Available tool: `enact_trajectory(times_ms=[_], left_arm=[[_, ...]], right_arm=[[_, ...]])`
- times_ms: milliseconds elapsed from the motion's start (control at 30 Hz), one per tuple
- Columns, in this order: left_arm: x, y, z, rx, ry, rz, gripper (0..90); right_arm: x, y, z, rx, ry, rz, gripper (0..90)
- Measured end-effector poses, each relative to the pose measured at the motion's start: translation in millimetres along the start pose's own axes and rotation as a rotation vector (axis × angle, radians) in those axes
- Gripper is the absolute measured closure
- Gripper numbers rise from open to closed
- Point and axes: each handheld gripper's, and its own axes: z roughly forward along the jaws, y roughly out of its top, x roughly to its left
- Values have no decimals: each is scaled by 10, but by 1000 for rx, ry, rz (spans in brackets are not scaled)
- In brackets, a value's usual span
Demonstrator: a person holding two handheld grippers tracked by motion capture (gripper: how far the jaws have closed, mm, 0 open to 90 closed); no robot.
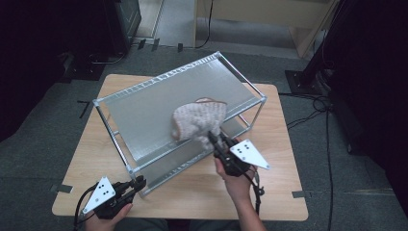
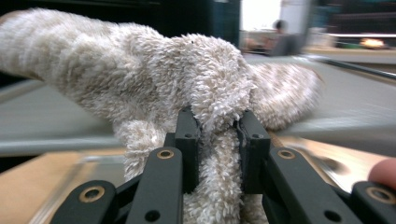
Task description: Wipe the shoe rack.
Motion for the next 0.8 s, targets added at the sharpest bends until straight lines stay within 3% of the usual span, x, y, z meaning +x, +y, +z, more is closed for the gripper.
enact_trajectory(times_ms=[167,300,400,533,733,800], left_arm=[[18,-10,-25,-1,-12,8,800],[39,-19,-46,-1,-30,13,799],[50,-24,-56,-5,-43,16,799],[58,-29,-63,-6,-52,18,799],[76,-33,-69,-6,-66,18,797],[78,-34,-70,-7,-69,19,797]], right_arm=[[-509,-132,-165,14,-185,69,747],[-854,-255,-240,41,-290,120,746],[-1037,-358,-257,79,-367,158,746],[-1224,-563,-181,161,-437,196,743],[-1371,-907,-2,352,-480,256,739],[-1380,-973,34,403,-474,265,739]])
